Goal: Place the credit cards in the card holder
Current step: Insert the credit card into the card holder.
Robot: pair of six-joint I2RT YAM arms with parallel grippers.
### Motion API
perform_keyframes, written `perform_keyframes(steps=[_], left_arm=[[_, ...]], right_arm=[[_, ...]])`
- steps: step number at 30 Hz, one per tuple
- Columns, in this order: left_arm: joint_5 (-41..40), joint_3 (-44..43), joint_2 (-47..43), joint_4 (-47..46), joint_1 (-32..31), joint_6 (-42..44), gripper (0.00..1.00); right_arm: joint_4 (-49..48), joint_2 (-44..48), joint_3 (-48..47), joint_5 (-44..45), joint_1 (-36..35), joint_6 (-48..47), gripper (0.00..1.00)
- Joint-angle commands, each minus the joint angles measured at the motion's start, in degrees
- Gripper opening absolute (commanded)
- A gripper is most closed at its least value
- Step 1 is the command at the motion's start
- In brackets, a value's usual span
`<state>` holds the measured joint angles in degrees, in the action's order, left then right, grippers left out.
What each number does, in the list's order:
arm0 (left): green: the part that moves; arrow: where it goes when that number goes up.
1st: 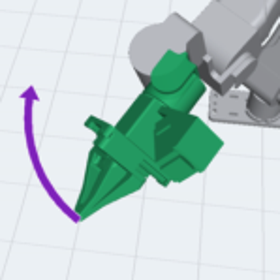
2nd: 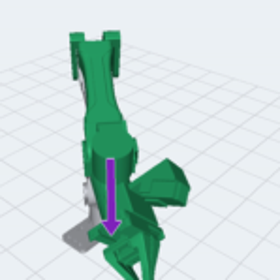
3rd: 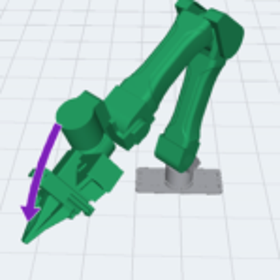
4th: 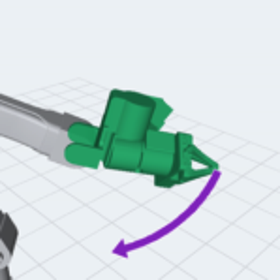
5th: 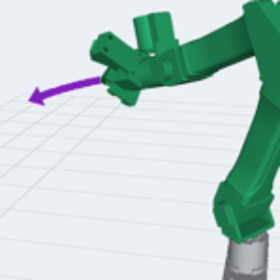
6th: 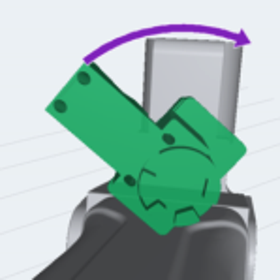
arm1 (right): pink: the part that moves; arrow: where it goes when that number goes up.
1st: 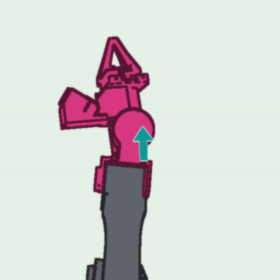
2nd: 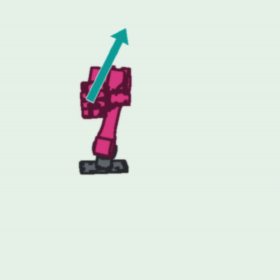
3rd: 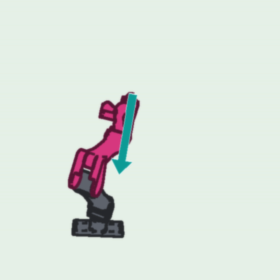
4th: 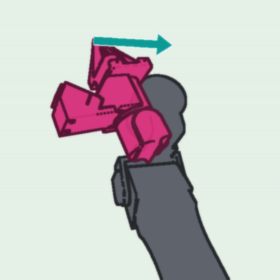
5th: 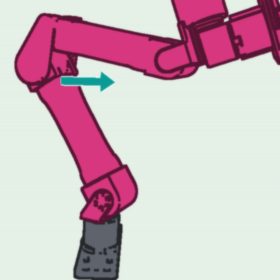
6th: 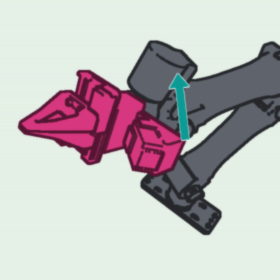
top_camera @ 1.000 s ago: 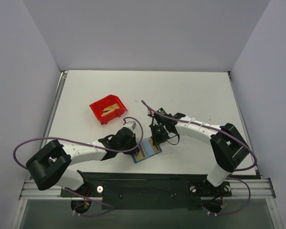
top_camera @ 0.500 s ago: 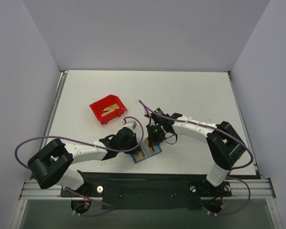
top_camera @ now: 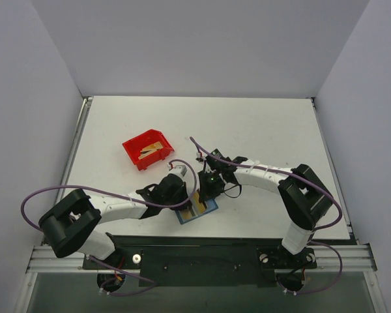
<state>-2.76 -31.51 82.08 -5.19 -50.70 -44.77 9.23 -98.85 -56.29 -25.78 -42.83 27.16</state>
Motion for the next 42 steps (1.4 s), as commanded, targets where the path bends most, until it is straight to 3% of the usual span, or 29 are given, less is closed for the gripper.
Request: perform_keyframes(steps=[1, 14, 19, 42], left_arm=[[-0.93, -1.45, -1.57, 0.98, -0.28, 1.62, 0.00], [1.88, -5.67, 2.11, -4.91, -0.28, 4.17, 0.00], [0.92, -6.46, 3.78, -2.38, -0.37, 4.52, 0.00], [0.74, 3.91, -1.40, 1.06, -0.28, 1.71, 0.00]], right_arm=[[0.96, -1.96, 1.80, 0.29, -0.50, 0.53, 0.00], [0.52, -1.96, 2.85, 1.26, -0.42, 0.79, 0.00], [0.43, -1.87, 2.94, 1.26, -0.24, 0.79, 0.00], [-0.01, 5.59, 3.12, 3.28, 1.87, 1.41, 0.00]])
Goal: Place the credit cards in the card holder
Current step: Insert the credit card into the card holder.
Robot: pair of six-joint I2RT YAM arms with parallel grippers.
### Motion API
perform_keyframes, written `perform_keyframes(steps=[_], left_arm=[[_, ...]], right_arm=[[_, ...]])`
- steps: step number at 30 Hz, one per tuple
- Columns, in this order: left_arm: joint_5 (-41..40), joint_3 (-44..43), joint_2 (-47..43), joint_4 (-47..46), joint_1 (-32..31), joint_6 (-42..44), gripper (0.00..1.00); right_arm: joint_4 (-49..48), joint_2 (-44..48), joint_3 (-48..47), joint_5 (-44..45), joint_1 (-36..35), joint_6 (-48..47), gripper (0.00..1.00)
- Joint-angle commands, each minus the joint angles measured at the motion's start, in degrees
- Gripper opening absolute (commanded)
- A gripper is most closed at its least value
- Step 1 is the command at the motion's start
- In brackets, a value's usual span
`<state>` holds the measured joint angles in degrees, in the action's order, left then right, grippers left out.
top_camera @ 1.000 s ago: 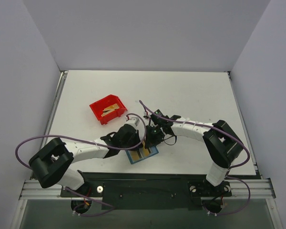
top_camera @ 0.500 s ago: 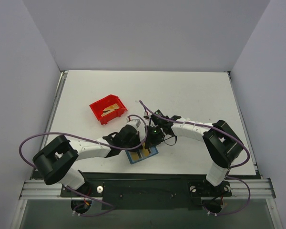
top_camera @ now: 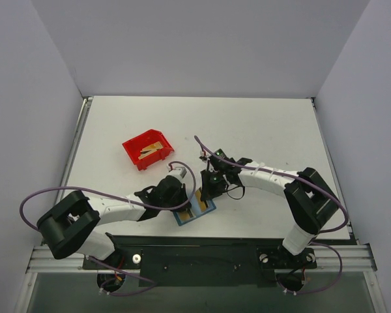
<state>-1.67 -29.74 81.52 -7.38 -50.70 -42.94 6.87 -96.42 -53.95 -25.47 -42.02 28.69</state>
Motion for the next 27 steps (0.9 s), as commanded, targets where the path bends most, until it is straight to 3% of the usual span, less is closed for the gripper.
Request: perform_keyframes(steps=[1, 27], left_arm=[[-0.52, 2.23, -0.83, 3.16, -0.28, -0.13, 0.00], [-0.44, 2.58, 0.84, 2.28, -0.28, -0.48, 0.00]], right_arm=[[2.44, 3.34, 0.87, 2.80, 1.24, -0.12, 0.00], [5.43, 3.35, 1.13, 0.52, 3.79, -3.11, 0.00]])
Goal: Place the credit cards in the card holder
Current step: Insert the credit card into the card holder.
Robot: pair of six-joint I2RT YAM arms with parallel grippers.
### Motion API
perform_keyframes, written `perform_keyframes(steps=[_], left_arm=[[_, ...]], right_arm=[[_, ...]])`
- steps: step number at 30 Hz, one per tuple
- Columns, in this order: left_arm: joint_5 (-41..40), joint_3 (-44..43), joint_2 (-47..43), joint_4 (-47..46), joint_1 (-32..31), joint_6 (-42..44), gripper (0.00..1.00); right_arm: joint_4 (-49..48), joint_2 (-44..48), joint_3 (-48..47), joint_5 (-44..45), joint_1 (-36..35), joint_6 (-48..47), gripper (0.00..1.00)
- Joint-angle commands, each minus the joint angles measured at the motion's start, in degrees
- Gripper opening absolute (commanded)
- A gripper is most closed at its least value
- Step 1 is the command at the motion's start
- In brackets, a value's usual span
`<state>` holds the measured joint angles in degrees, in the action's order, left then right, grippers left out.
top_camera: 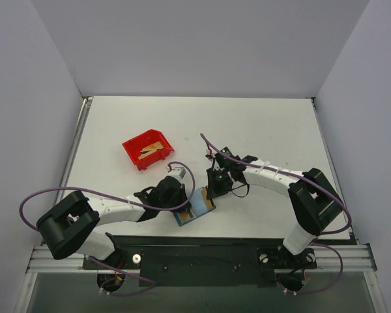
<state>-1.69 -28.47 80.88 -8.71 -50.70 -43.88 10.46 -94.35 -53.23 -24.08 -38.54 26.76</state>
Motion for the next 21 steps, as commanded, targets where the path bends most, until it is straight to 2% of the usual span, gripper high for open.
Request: perform_keyframes(steps=[1, 21], left_arm=[[-0.50, 1.14, 1.56, 3.61, -0.28, 0.55, 0.00], [-0.15, 1.05, 2.79, 2.65, -0.28, 0.37, 0.00]], right_arm=[[1.24, 1.27, 0.58, -1.84, 0.14, -1.19, 0.00], [-3.87, 0.13, 1.73, -8.01, -0.74, 0.13, 0.00]])
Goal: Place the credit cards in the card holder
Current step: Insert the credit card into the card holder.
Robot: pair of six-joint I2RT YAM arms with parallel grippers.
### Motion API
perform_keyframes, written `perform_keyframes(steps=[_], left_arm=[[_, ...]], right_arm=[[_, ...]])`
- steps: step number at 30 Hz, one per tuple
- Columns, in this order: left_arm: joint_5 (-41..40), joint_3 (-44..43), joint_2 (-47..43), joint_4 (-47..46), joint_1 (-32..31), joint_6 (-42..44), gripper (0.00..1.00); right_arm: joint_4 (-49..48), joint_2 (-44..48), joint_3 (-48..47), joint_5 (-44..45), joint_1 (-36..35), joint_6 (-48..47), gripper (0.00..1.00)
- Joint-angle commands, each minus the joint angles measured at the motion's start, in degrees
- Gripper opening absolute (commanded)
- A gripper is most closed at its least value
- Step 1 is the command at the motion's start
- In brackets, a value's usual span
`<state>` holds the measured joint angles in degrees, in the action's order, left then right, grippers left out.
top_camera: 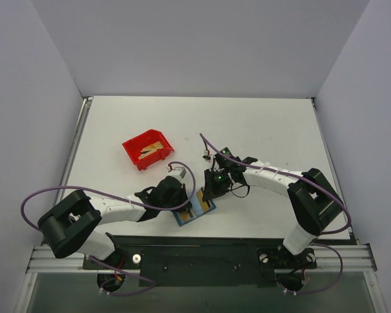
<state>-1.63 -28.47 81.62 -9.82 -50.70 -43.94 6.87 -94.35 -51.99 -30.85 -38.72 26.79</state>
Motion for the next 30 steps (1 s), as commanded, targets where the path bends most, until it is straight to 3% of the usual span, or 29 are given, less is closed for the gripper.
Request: perform_keyframes(steps=[1, 10, 30], left_arm=[[-0.30, 1.13, 2.05, 3.76, -0.28, 0.44, 0.00], [-0.39, 1.40, 1.52, 3.85, -0.28, 0.35, 0.00], [-0.22, 0.61, 2.22, 3.94, -0.28, 0.61, 0.00]], right_arm=[[-0.02, 0.13, 0.40, 0.08, -0.57, 0.11, 0.00], [8.67, -0.57, -3.20, 6.94, 0.40, -3.84, 0.00], [9.12, -1.46, -3.91, 2.82, 0.66, -5.43, 0.00]])
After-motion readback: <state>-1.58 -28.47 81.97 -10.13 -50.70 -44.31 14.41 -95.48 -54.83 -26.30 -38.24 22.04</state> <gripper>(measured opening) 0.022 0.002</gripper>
